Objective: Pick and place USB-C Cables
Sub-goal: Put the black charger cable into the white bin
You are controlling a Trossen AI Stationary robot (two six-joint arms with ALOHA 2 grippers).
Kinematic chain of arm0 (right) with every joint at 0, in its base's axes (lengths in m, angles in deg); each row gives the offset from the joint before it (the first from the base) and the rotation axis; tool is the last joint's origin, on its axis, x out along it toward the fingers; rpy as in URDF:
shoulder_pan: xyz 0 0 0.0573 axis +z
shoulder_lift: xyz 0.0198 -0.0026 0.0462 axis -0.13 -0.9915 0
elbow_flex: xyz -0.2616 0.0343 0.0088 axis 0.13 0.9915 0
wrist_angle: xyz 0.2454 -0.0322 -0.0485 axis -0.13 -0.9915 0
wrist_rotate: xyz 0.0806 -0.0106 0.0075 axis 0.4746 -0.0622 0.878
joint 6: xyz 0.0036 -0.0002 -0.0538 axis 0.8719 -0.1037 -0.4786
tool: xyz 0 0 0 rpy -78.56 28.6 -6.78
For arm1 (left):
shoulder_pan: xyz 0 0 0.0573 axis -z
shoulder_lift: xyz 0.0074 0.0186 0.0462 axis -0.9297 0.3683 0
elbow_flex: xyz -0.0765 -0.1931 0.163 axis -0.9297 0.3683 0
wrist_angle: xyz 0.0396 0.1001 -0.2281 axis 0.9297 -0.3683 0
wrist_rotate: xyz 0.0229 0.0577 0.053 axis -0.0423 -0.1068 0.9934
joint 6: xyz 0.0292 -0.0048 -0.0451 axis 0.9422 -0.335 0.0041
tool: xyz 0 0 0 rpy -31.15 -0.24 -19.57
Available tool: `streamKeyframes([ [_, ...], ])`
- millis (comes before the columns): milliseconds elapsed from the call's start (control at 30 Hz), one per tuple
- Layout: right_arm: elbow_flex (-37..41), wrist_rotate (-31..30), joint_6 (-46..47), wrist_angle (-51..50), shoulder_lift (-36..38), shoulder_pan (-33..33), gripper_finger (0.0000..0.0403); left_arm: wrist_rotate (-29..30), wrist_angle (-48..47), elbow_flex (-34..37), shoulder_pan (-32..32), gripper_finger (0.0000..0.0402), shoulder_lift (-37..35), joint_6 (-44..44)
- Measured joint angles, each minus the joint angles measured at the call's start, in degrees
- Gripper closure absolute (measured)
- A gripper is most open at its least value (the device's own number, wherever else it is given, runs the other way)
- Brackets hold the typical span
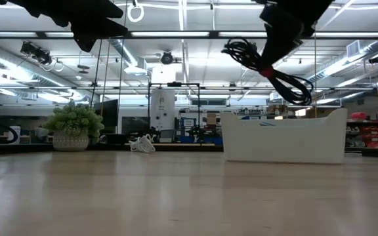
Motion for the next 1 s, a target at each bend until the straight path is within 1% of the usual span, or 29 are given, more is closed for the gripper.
streamKeyframes([
  [33, 0.0, -0.06, 0.94, -1.06, -0.28, -0.3, 0.0339, 0.2, 0.0, 0.0, 0.0, 0.0214, 0.0, 0.0],
  [167, 0.6, 1.52, -0.13, -1.23, -3.65, -1.17, 0.0337, 0.29, 0.04, -0.02, 0.0, 0.0214, 0.02, -0.05],
  [233, 0.63, 4.22, -0.55, -1.67, -5.47, -2.32, 0.0337, 0.32, 0.07, -0.02, 0.0, 0.0214, 0.02, -0.18],
  [367, 0.7, 12.66, 0.88, -4.2, -8.48, -5.14, 0.0336, 0.32, 0.04, -0.02, 0.0, 0.0214, 0.02, -0.22],
  [500, 0.7, 14.3, 3.1, -3.66, -11.01, -7.1, 0.033, 0.34, 0.06, -0.02, 0.0, 0.0214, 0.02, -0.07],
  [600, 0.68, 14.28, 2.71, -2.62, -12.47, -8.05, 0.031, 0.32, 0.04, -0.02, 0.0, 0.0214, 0.02, -0.03],
  [733, 0.68, 14.61, 2.64, -1.5, -13.5, -8.72, 0.0272, 0.33, 0.02, -0.02, 0.0, 0.0214, 0.02, 0.03],
  [867, 0.11, 15.42, 2.73, -2.4, -12.38, -8.48, 0.0241, 0.35, -0.14, -0.04, -0.01, 0.0214, 0.02, 0.04],
  [1000, -1.33, 15.78, 3.41, -4.21, -9.74, -7.31, 0.0223, 1.11, -0.1, -0.13, -0.36, 0.0214, 0.8, -0.16],
])
